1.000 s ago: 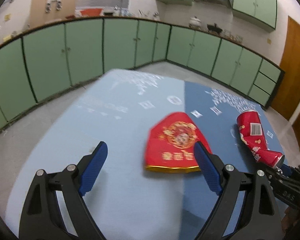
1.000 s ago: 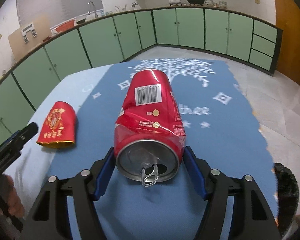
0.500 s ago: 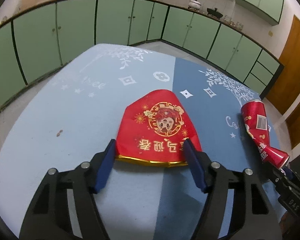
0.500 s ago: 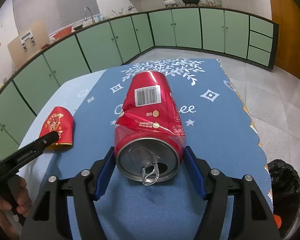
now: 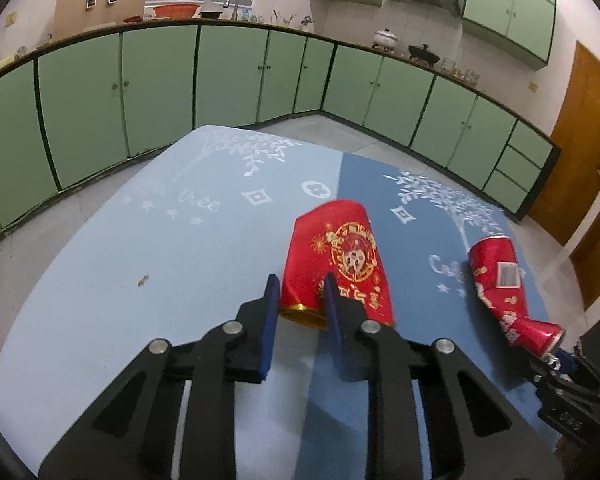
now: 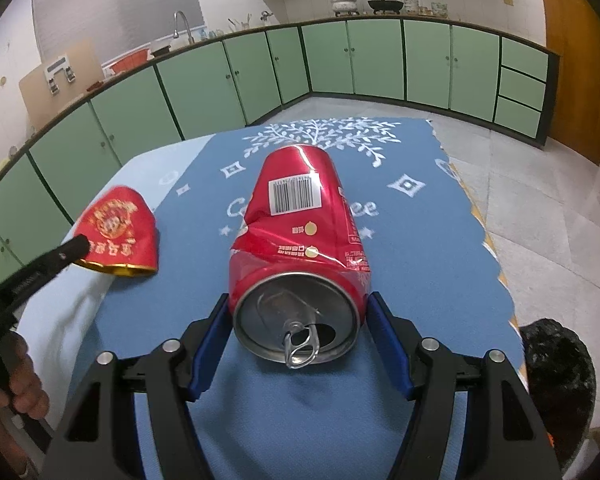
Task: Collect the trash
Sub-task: 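Grasp the red paper packet with the left tool while the right tool holds the can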
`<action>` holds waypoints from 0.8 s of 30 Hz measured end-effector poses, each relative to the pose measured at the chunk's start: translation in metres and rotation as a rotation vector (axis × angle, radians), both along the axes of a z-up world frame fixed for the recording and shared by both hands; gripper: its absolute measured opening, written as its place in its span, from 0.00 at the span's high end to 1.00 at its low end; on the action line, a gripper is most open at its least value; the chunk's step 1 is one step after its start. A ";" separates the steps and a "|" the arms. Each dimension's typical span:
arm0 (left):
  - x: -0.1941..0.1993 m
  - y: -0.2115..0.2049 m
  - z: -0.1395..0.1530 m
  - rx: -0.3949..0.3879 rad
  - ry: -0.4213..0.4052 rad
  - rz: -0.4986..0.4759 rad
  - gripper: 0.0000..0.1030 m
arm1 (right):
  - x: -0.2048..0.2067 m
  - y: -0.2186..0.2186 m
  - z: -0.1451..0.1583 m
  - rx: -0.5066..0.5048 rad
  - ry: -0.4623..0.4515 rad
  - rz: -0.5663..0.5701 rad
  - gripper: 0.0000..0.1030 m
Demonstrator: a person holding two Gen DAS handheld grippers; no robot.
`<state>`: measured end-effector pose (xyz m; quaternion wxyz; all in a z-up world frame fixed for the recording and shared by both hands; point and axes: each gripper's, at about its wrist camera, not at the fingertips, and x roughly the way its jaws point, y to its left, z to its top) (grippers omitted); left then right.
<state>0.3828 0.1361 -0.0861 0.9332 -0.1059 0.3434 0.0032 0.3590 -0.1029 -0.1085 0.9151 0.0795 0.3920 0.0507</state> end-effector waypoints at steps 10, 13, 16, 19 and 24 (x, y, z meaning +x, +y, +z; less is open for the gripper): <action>0.009 0.013 -0.023 -0.100 0.113 -0.055 0.54 | -0.006 -0.004 -0.002 -0.009 0.023 0.005 0.35; 0.019 0.016 -0.032 -0.123 0.132 -0.058 0.51 | -0.005 -0.005 -0.003 -0.005 0.024 0.004 0.35; 0.025 0.012 -0.033 -0.113 0.134 -0.066 0.50 | -0.003 -0.005 -0.003 -0.004 0.024 0.005 0.35; 0.027 0.008 -0.033 -0.103 0.123 -0.062 0.59 | -0.002 -0.005 -0.001 -0.011 0.020 0.007 0.35; 0.018 0.006 -0.018 -0.080 0.050 -0.043 0.79 | -0.001 -0.003 0.001 -0.034 0.017 0.002 0.32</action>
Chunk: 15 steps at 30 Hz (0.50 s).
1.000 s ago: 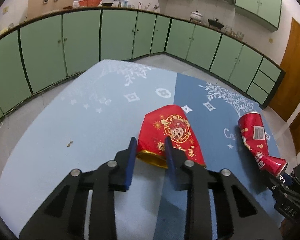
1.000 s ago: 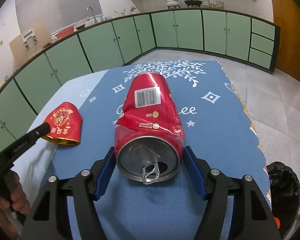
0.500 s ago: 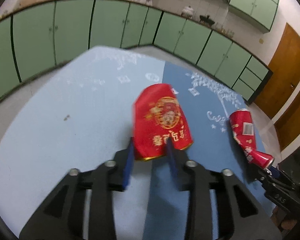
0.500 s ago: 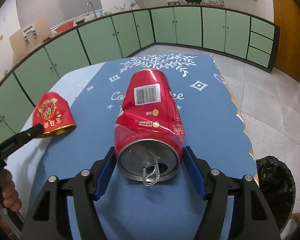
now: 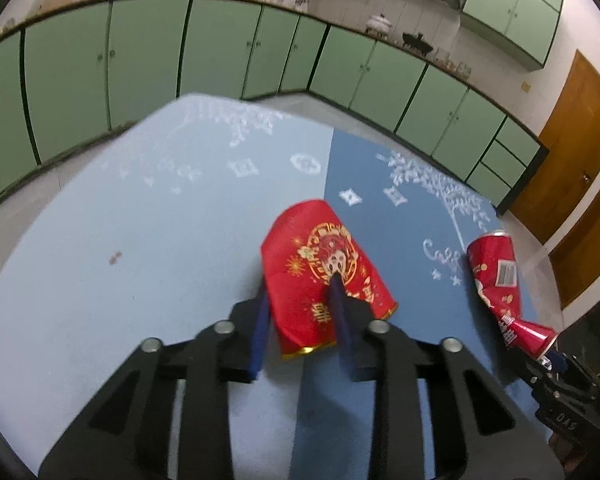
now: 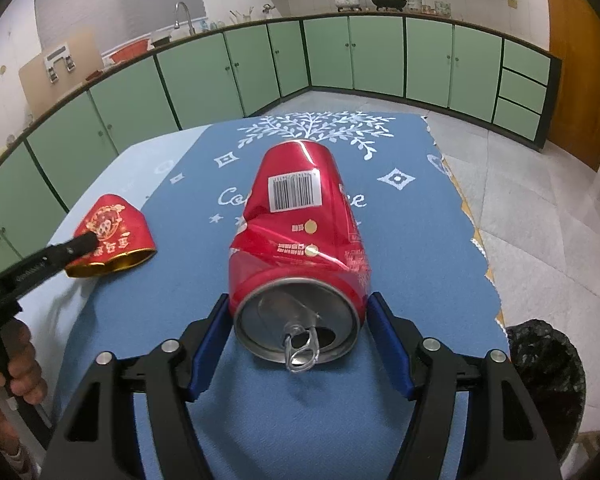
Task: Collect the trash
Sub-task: 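Grasp the red paper packet with the left tool while the right tool holds the can, then lift and carry the red can and red packet toward the bin with both tools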
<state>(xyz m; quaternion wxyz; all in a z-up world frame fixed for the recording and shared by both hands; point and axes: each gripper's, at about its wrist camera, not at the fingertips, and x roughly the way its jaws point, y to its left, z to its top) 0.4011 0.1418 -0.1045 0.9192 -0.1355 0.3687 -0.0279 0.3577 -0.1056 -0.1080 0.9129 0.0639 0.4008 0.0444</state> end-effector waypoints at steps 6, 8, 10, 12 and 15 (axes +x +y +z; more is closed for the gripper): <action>-0.017 -0.010 0.026 0.045 -0.103 -0.002 0.90 | 0.005 0.000 0.011 -0.001 -0.019 0.005 0.17; -0.020 -0.010 0.030 0.031 -0.113 -0.007 0.92 | 0.013 0.000 0.014 0.012 -0.013 0.012 0.14; -0.022 -0.010 0.030 0.030 -0.118 -0.004 0.92 | 0.024 0.001 0.015 0.003 -0.002 0.011 0.13; -0.024 -0.009 0.028 0.024 -0.119 -0.002 0.92 | 0.037 0.004 0.012 0.002 0.021 0.009 0.13; -0.025 -0.010 0.027 0.035 -0.125 -0.010 0.92 | 0.050 0.007 0.004 0.017 0.042 -0.005 0.14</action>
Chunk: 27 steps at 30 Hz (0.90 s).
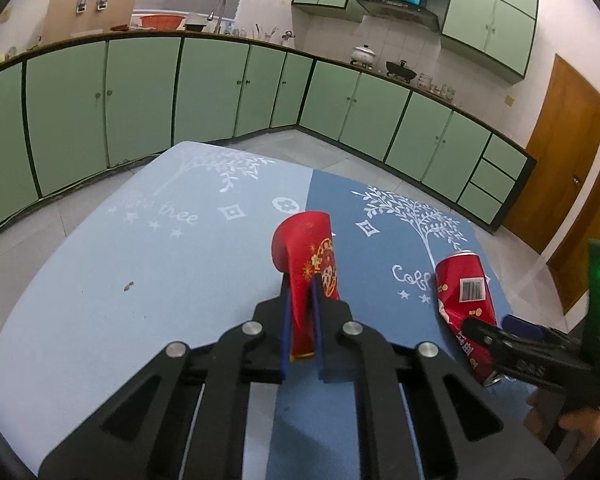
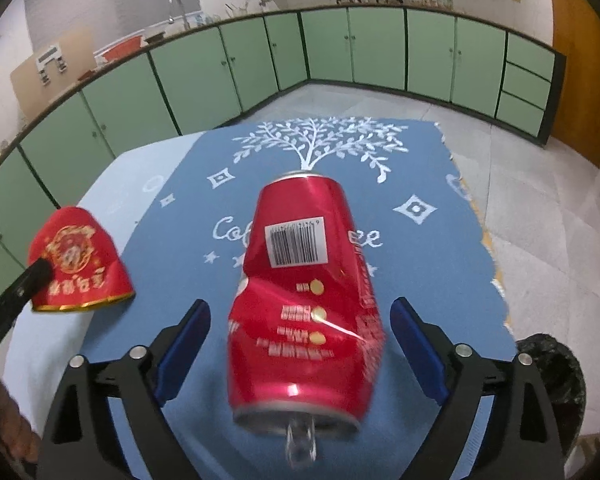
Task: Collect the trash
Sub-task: 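Lift and carry the red can and red packet toward the bin with both tools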
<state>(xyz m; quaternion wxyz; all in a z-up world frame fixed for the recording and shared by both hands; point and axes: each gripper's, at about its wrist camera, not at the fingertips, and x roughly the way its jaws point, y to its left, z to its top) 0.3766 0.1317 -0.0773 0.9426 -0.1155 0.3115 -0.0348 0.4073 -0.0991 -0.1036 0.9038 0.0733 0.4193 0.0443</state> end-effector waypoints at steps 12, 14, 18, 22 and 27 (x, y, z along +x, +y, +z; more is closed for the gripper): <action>0.004 -0.002 -0.012 -0.003 0.024 -0.008 0.88 | -0.012 0.004 -0.003 -0.013 -0.062 -0.023 0.22; 0.003 -0.005 -0.009 -0.008 0.015 -0.013 0.90 | -0.016 0.003 0.003 0.009 -0.089 0.006 0.96; 0.001 -0.015 -0.002 0.010 -0.001 -0.032 0.92 | -0.016 -0.001 0.007 0.006 -0.059 0.012 0.97; -0.001 -0.013 -0.005 0.003 0.004 -0.026 0.92 | -0.028 -0.007 0.010 0.136 -0.076 0.087 0.68; -0.003 -0.014 -0.005 -0.006 0.001 -0.029 0.93 | -0.049 -0.008 0.019 0.206 -0.111 0.148 0.50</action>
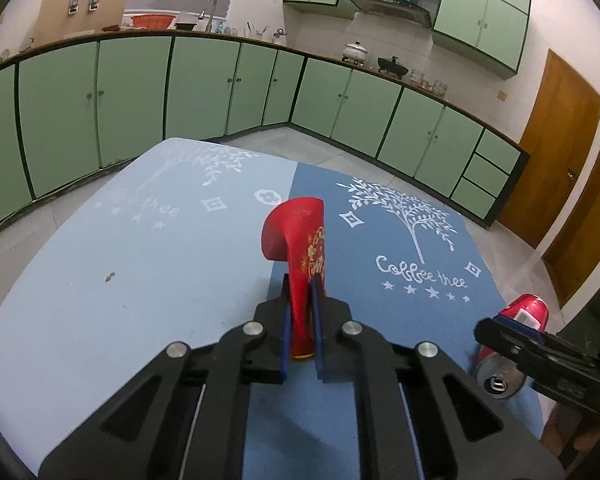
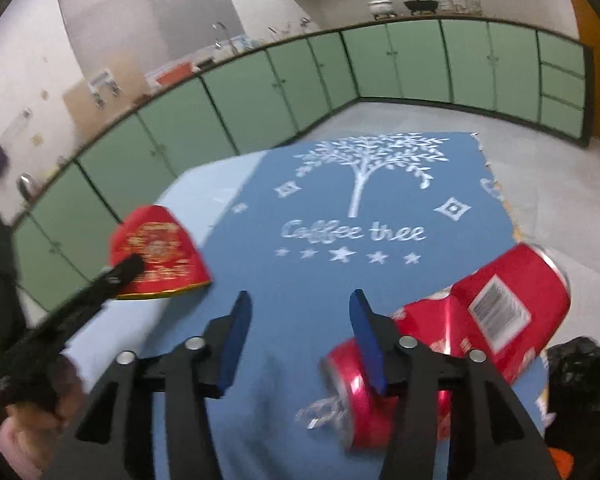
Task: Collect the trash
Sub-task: 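Lift and carry the red can and red packet toward the bin with both tools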
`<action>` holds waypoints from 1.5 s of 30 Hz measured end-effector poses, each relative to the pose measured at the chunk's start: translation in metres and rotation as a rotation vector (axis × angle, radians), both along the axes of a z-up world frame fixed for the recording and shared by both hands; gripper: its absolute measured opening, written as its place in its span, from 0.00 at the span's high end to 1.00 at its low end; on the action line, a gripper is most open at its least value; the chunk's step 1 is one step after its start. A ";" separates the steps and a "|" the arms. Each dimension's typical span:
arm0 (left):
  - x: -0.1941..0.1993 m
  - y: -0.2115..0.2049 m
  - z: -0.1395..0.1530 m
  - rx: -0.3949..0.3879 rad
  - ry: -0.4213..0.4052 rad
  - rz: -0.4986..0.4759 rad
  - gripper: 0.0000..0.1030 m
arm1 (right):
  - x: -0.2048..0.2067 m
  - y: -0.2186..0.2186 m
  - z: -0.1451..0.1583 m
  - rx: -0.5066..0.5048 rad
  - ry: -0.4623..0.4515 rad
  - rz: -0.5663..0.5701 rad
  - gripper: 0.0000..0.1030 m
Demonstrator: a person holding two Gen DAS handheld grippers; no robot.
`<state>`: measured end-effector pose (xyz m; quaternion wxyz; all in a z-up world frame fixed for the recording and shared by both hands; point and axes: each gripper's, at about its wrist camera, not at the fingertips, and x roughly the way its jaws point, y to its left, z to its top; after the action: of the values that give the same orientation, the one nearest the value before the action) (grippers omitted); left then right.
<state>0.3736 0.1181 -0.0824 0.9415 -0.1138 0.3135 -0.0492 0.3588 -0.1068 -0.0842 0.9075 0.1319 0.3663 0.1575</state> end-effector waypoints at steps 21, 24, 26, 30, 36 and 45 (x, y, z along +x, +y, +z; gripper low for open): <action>-0.016 -0.025 0.014 -0.014 -0.039 -0.030 0.94 | -0.017 -0.122 -0.013 -0.029 0.048 -0.284 0.27; -0.015 -0.032 0.014 -0.012 -0.040 -0.039 0.94 | -0.001 -0.125 -0.020 -0.016 0.067 -0.273 0.25; -0.015 -0.036 0.014 -0.007 -0.040 -0.042 0.94 | 0.009 -0.125 -0.024 -0.017 0.082 -0.268 0.25; -0.014 -0.043 0.012 0.009 -0.039 -0.047 0.94 | 0.022 -0.115 -0.033 -0.060 0.115 -0.257 0.25; -0.014 -0.051 0.009 0.042 -0.044 -0.061 0.94 | 0.029 -0.103 -0.040 -0.103 0.133 -0.244 0.28; -0.012 -0.049 0.003 0.039 -0.024 -0.058 0.94 | 0.033 -0.098 -0.039 -0.092 0.131 -0.222 0.41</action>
<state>0.3621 0.0695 -0.0792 0.9453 -0.0855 0.3064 -0.0718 0.3914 -0.2046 -0.1236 0.8987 0.1397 0.4146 0.0302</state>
